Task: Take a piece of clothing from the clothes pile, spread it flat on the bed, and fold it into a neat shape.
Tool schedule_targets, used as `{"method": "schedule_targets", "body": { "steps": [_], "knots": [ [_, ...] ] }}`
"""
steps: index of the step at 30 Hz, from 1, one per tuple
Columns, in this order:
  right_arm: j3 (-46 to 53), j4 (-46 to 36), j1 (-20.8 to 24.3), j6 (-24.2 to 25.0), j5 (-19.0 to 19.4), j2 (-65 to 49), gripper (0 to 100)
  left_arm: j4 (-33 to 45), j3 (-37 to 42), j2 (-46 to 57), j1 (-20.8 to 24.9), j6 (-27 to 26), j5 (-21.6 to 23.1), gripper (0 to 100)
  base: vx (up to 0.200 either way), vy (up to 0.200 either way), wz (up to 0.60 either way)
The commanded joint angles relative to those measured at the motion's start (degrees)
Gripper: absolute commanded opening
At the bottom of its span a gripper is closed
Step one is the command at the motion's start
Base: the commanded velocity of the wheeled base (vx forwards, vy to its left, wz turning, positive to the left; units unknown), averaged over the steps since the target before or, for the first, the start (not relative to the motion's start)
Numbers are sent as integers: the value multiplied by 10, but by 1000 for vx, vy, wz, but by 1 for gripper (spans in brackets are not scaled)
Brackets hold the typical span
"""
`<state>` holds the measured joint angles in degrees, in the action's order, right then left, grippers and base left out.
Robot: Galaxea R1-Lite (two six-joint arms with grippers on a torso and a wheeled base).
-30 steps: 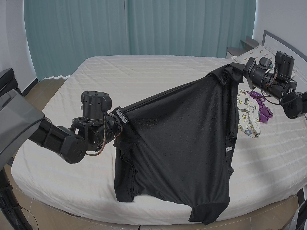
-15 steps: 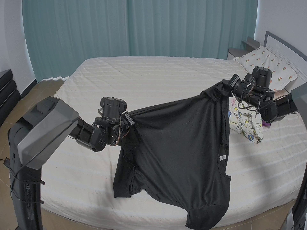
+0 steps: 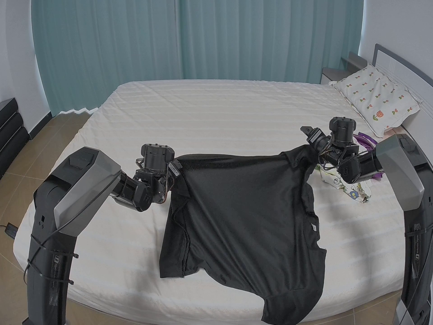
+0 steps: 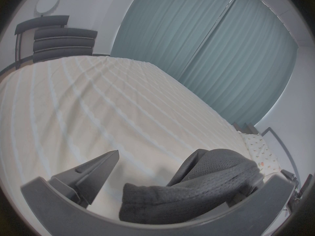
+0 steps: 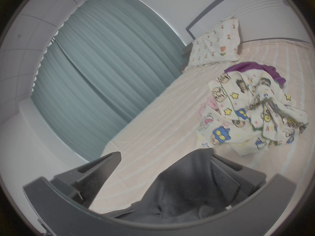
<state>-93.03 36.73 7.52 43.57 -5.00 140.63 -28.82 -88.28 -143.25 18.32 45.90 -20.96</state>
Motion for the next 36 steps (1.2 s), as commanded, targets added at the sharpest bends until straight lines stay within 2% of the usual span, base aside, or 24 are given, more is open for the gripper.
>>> {"method": "schedule_targets", "body": {
  "steps": [1, 3, 9, 12, 14, 17, 18, 19, 20, 21, 22, 25, 28, 31, 33, 36],
  "knots": [
    [-18, -39, -1, -2, -9, 42, 100, 22, -20, -15, -23, -23, -4, 100, 0, 0, 0],
    [-18, -75, -3, -2, -11, 40, 100, 26, -27, -19, -29, -30, -4, 100, 0, 0, 0],
    [-12, -86, -10, 1, -8, 29, 100, 43, -36, -30, -36, -38, -1, 100, 0, 0, 0],
    [40, -83, -11, 2, 11, 7, 100, 90, -35, -26, -37, -44, 10, 100, 0, 0, 0],
    [66, -83, -12, 2, 38, -6, 100, 112, -44, -16, -38, -38, 29, 100, 0, 0, 0],
    [92, -83, -13, 0, 51, -19, 100, 126, -57, 3, -43, -15, 50, 100, 0, 0, 0],
    [109, -83, -13, -2, 56, -29, 100, 141, -66, 20, -45, 9, 84, 100, 0, 0, 0],
    [112, -83, -13, -2, 57, -31, 100, 142, -67, 21, -45, 10, 87, 100, 0, 0, 0],
    [130, -83, -13, -3, 65, -41, 100, 160, -73, 42, -49, 31, 125, 100, 0, 0, 0],
    [135, -83, -13, -3, 67, -43, 100, 163, -74, 46, -50, 35, 131, 100, 0, 0, 0],
    [155, -83, -13, -5, 77, -55, 100, 178, -80, 66, -60, 60, 166, 100, 0, 0, 0],
    [181, -83, -13, -6, 89, -68, 100, 192, -97, 76, -74, 92, 197, 100, 0, 0, 0],
    [194, -83, -15, -6, 91, -71, 100, 244, -110, 77, -85, 93, 221, 100, 0, 0, 0],
    [205, -83, -22, -11, 91, -71, 100, 361, -150, 79, -100, 96, 297, 100, 0, 0, 0],
    [215, -83, -22, -16, 91, -71, 100, 417, -174, 74, -101, 96, 327, 100, 0, 0, 0],
    [227, -83, -22, -23, 92, -72, 100, 474, -203, 61, -101, 89, 330, 100, 0, 0, 0]
  ]
}}
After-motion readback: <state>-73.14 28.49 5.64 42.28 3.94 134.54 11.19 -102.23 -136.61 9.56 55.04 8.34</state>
